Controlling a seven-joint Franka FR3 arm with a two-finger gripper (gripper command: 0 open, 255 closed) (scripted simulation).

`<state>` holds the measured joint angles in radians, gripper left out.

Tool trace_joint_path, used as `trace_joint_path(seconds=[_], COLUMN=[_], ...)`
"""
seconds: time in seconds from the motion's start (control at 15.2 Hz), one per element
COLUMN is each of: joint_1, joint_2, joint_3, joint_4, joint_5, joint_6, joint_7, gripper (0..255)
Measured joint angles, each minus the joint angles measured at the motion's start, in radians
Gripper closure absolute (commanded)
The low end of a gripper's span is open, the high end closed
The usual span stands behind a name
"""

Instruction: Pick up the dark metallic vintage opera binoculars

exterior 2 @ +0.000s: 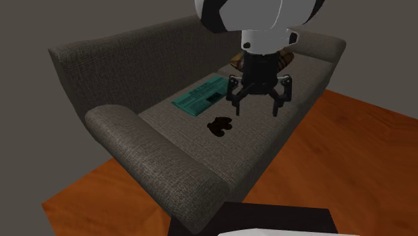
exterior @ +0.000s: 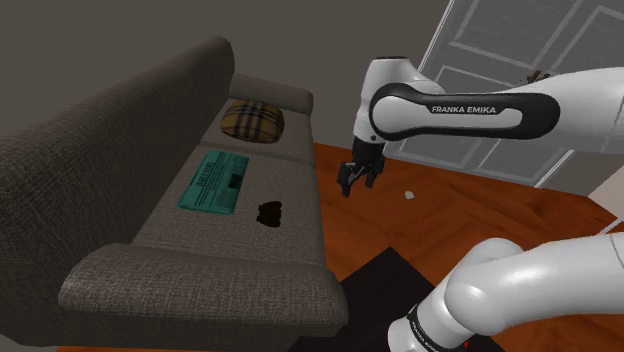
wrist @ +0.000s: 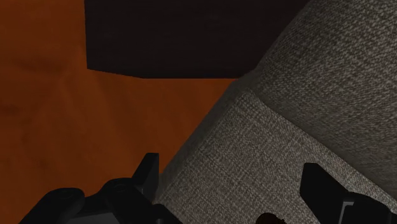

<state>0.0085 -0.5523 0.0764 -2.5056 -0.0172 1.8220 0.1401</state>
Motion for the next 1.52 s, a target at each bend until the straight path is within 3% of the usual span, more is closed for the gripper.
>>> trace_joint_path(seconds=[0.33, 0.86, 1.52], joint_1=[0.013, 0.032, 0.062], joint_2=[0.172, 0.480, 0.861], joint_3=[0.014, 0.040, 0.060], joint_4=[0.001, 0.107, 0.333], joint_5=[0.014, 0.020, 0.000], joint_6=[0.181, 0.404, 0.582], joint_7=[0.001, 0.006, 0.014], gripper=[0, 0, 0])
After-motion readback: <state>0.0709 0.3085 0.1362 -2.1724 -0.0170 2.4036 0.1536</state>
